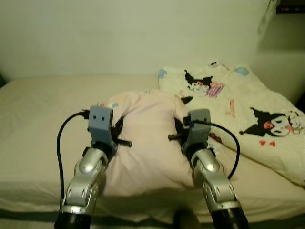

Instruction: Clean up the room

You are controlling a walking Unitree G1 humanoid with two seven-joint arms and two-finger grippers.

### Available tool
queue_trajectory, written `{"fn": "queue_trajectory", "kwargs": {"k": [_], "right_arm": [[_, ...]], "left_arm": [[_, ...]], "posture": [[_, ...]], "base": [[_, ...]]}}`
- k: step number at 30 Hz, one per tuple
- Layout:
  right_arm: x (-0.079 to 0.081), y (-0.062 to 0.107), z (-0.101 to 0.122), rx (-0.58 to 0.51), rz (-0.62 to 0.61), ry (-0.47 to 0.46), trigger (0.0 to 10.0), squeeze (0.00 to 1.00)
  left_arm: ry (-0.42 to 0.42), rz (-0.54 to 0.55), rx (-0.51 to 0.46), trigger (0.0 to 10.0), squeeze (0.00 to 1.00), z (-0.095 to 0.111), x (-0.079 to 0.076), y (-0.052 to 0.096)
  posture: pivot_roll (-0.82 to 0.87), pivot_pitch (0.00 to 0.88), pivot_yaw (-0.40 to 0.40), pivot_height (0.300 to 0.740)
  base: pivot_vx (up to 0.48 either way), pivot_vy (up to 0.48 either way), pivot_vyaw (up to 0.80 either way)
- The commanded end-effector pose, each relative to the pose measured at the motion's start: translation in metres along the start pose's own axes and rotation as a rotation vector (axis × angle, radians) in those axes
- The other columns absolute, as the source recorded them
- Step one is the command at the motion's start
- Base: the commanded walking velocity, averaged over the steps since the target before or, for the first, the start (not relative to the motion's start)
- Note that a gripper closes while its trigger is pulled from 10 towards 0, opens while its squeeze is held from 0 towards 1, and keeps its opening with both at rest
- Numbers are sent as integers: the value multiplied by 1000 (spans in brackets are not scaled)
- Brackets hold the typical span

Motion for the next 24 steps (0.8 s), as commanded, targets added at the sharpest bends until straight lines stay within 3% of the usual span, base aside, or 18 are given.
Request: {"fn": "queue_trajectory", "kwargs": {"k": [1, 7, 24], "right_arm": [[4, -1, 8, -49, 1, 4, 10000, 0], [8, -2, 8, -48, 11, 5, 10000, 0], [10, -2, 8, -46, 19, 5, 10000, 0]], "left_arm": [[-3, -29, -43, 10000, 0, 5, -6, 1], [56, 0, -74, 10000, 0, 9, -1, 5], [80, 23, -79, 10000, 0, 6, 2, 10]], "posture": [[-117, 16, 35, 666], [-114, 18, 31, 691], [-108, 20, 30, 740]], "base": [[0, 0, 0], [0, 0, 0], [0, 0, 0]]}}
Point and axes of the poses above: a point about 5 cm out from each wrist's last joint towards the gripper, its own y axis pointing back from the gripper into the wrist, its own z axis along the axis of the wrist's last joint, x = y × z, the point moved 3 cm from there along -y, pointing out of the wrist towards the gripper, and after that the axes turned 12 degrees about y, right-handed, at the moved point
